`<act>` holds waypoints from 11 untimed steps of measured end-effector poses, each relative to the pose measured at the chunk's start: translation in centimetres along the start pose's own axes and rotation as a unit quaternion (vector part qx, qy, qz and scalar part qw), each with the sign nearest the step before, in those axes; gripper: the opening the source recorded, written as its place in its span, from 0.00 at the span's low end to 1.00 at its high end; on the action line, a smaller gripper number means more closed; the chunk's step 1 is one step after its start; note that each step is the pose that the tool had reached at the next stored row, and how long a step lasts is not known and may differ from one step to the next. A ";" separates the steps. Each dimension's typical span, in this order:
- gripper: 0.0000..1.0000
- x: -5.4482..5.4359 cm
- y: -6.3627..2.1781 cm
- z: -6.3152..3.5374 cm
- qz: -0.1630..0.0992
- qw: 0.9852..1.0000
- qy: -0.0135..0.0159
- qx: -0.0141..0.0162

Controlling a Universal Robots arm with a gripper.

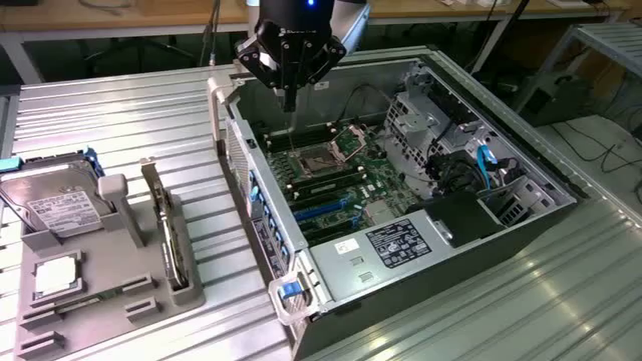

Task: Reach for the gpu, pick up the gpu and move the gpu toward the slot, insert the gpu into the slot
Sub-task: 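Reach for the gpu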

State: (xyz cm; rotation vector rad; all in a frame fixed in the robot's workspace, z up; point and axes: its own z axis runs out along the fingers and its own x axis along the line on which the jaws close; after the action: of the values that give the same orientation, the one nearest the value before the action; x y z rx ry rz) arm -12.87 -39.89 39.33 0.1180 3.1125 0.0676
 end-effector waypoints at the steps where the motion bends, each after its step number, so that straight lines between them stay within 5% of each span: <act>1: 0.11 0.0 0.00 0.00 0.000 1.000 0.000 0.000; 11: 0.11 0.1 0.00 0.00 0.000 1.000 0.000 0.000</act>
State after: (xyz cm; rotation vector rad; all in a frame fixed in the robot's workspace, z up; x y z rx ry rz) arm -12.92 -39.89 39.33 0.1180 3.1125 0.0676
